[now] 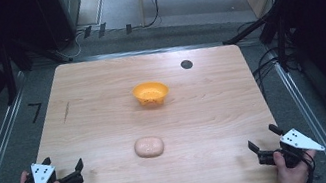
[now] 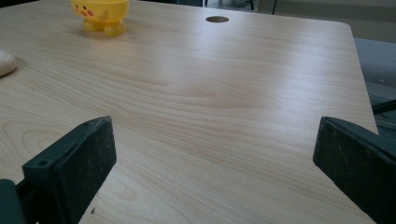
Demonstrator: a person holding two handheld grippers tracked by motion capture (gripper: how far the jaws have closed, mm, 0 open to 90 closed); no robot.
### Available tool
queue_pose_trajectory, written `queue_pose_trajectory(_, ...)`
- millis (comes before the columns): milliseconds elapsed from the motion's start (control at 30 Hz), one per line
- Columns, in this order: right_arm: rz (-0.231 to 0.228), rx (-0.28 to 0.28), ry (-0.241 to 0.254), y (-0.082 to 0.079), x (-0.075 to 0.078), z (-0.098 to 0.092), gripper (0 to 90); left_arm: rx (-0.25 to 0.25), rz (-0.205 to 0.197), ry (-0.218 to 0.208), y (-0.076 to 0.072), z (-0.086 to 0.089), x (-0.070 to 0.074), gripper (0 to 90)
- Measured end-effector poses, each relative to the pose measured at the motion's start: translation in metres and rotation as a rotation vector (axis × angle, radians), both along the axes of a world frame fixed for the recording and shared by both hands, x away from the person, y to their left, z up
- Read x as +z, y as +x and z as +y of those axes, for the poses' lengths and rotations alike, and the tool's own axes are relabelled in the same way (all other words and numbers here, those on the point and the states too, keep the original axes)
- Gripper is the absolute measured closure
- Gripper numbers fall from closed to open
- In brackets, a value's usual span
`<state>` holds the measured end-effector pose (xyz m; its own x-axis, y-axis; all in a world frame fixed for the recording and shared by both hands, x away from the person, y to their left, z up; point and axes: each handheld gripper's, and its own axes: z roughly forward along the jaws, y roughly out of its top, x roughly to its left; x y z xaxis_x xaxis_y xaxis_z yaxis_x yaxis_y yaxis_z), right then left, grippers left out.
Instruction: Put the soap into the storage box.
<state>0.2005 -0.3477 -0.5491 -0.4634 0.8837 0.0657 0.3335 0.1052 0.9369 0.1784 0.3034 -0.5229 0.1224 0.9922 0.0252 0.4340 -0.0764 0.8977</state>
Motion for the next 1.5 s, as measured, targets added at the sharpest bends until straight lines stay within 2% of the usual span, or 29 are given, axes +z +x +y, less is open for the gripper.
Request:
queue_pose_trajectory(133,0.004,0.008,-0.017,0.001,0.0,0.002,1.0,0.008,-0.001,-0.016,0.0,0.002,0.0,0.0)
queue_pose_trajectory(200,0.021,0.053,-0.027,0.001,0.0,0.002,8.8,0.013,0.005,-0.021,0.001,0.003,0.0,0.0)
queue_pose_trajectory(233,0.024,0.068,-0.037,0.001,0.0,0.004,9.4,0.011,0.005,-0.023,0.002,0.003,0.0,0.0)
queue_pose_trajectory(300,0.036,0.089,-0.074,0.002,0.001,0.007,9.3,0.017,0.006,-0.027,0.003,0.004,0.0,0.0)
queue_pose_trajectory(500,0.089,0.149,-0.112,0.011,0.006,0.015,6.7,0.022,0.006,-0.039,0.003,0.006,0.0,0.0)
queue_pose_trajectory(533,0.098,0.181,-0.155,0.014,0.01,0.02,6.7,0.02,0.003,-0.04,0.003,0.006,0.0,0.0)
queue_pose_trajectory(567,0.098,0.181,-0.155,0.014,0.01,0.02,6.7,0.02,0.003,-0.04,0.003,0.006,0.0,0.0)
queue_pose_trajectory(600,0.101,0.206,-0.21,0.015,0.015,0.028,6.7,0.02,0.006,-0.038,0.003,0.005,0.0,0.0)
queue_pose_trajectory(667,0.101,0.217,-0.228,0.016,0.017,0.032,6.7,0.018,0.007,-0.038,0.003,0.005,0.0,0.0)
queue_pose_trajectory(733,0.098,0.24,-0.272,0.02,0.022,0.042,6.7,0.017,0.006,-0.035,0.003,0.005,0.0,0.0)
queue_pose_trajectory(867,0.104,0.254,-0.299,0.025,0.025,0.05,6.7,0.016,0.009,-0.039,0.003,0.005,0.0,0.0)
queue_pose_trajectory(1000,0.125,0.291,-0.328,0.034,0.029,0.062,6.7,0.009,0.011,-0.036,0.004,0.005,0.0,0.0)
queue_pose_trajectory(1100,0.138,0.34,-0.378,0.042,0.033,0.077,6.9,0.009,0.01,-0.028,0.004,0.004,0.0,0.0)
queue_pose_trajectory(1233,0.15,0.368,-0.404,0.047,0.035,0.088,7.2,0.009,0.011,-0.028,0.004,0.004,0.0,0.0)
queue_pose_trajectory(1267,0.155,0.389,-0.431,0.05,0.036,0.096,8.0,0.013,0.012,-0.034,0.004,0.004,0.0,0.0)
queue_pose_trajectory(1467,0.167,0.424,-0.474,0.058,0.038,0.111,9.1,0.01,0.014,-0.037,0.005,0.005,0.0,0.0)
queue_pose_trajectory(1500,0.185,0.451,-0.467,0.062,0.04,0.115,9.9,0.009,0.015,-0.029,0.005,0.004,0.0,0.0)
